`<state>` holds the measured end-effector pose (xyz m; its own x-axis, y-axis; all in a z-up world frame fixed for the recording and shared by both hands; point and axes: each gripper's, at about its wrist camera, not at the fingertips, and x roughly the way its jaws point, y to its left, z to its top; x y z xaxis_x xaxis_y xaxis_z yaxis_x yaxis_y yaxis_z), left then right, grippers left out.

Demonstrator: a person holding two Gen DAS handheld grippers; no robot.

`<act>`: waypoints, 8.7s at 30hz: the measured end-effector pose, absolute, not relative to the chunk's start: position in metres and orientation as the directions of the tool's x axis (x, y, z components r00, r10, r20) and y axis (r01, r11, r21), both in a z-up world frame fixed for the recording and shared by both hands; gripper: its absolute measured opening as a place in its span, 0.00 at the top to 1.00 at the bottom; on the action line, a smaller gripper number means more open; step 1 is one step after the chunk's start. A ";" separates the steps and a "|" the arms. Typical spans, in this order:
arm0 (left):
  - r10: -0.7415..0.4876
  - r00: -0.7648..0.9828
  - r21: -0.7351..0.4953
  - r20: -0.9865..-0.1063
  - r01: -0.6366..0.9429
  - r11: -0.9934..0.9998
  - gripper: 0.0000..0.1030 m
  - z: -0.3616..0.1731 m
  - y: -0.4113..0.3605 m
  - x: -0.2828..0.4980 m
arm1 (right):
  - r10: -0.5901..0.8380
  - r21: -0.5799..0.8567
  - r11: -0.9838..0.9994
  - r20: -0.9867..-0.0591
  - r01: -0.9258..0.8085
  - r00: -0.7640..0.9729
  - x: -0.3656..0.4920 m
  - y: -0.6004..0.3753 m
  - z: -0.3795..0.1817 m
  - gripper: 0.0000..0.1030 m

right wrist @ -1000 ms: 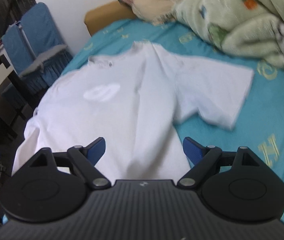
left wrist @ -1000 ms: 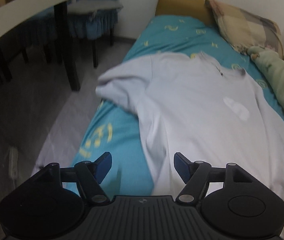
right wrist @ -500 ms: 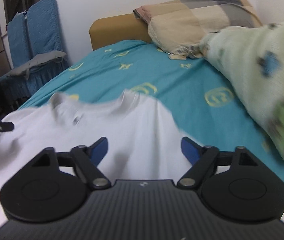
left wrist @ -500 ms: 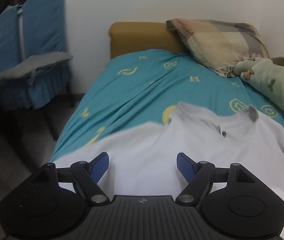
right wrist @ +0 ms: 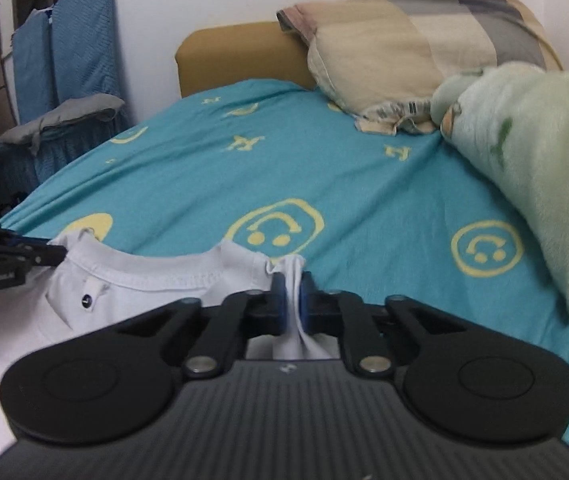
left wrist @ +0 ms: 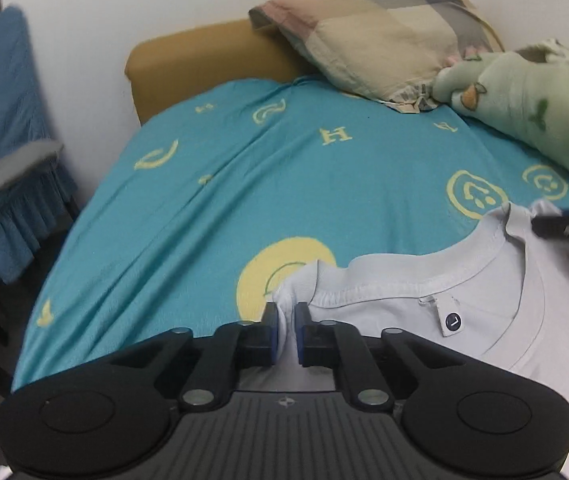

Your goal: Fold clothes

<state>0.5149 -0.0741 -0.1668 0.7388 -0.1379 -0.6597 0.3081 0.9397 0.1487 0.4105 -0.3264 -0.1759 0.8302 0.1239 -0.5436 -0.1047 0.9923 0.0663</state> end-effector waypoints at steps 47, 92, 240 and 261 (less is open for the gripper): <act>-0.129 0.703 -0.217 -0.700 -0.037 0.976 0.20 -0.038 -0.021 0.140 | 0.018 0.241 0.963 -0.508 0.122 0.861 0.085 -0.338 -0.066 0.09; -0.081 0.393 -0.238 -0.916 -0.369 0.899 0.43 -0.064 0.063 -0.001 | 0.049 0.351 0.906 -0.641 0.236 0.766 -0.015 -0.353 -0.078 0.09; -0.217 0.825 -0.117 -0.522 0.182 0.976 0.12 -0.078 -0.049 0.061 | 0.029 0.418 0.881 -0.515 0.221 0.857 0.060 -0.365 -0.071 0.18; -0.181 0.805 -0.079 -0.565 0.165 0.983 0.00 -0.089 -0.050 0.078 | -0.149 0.307 0.885 -0.524 0.349 0.839 0.187 -0.504 -0.093 0.26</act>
<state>0.0777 -0.0499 -0.0893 0.8047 -0.1807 -0.5655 0.1652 0.9831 -0.0790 0.1867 -0.5038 -0.0934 0.8386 -0.1495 -0.5238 0.3495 0.8852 0.3069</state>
